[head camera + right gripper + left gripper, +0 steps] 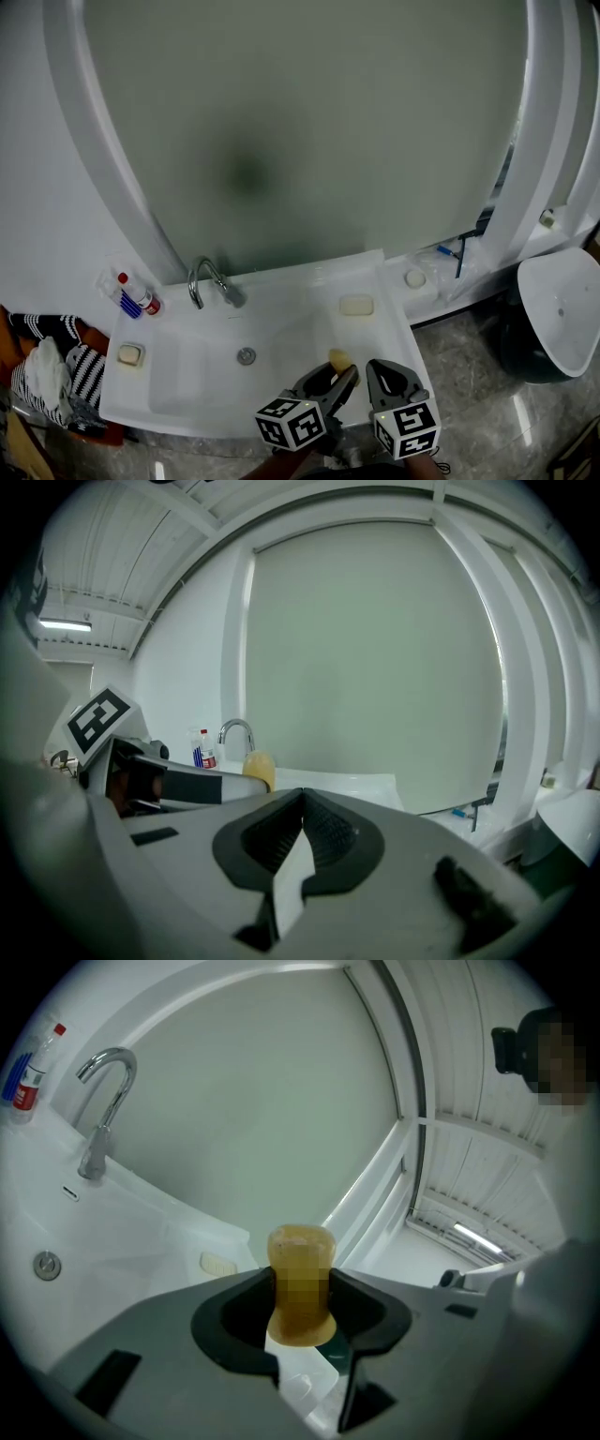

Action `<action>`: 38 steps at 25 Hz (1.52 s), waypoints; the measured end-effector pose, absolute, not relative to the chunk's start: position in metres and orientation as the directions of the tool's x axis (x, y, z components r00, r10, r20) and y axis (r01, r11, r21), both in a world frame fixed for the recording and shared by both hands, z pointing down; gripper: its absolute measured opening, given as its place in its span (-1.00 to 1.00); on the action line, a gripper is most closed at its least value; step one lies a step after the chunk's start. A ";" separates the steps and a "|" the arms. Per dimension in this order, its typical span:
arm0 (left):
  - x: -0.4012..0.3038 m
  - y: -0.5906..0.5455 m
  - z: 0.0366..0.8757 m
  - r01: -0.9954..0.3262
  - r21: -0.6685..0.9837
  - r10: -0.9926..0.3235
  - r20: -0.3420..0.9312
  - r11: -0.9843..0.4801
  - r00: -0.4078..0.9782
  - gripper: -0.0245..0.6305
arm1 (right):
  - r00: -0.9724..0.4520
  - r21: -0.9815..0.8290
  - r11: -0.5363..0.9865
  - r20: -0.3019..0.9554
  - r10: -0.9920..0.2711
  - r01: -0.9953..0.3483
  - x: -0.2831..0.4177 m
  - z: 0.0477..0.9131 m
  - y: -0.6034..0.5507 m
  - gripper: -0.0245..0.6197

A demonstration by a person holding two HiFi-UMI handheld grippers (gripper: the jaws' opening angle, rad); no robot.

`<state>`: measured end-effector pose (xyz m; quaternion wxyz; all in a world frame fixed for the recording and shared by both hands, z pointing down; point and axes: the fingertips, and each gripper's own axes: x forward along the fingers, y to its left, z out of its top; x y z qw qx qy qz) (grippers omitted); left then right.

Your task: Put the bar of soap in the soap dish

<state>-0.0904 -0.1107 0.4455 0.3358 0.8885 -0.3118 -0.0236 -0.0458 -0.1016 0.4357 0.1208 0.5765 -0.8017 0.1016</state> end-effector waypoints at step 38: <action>-0.011 -0.261 0.473 -0.706 0.116 -0.598 0.446 -0.699 0.665 -0.36 | -0.506 -0.124 0.497 0.346 -0.790 -0.859 0.022 0.472 -0.242 -0.89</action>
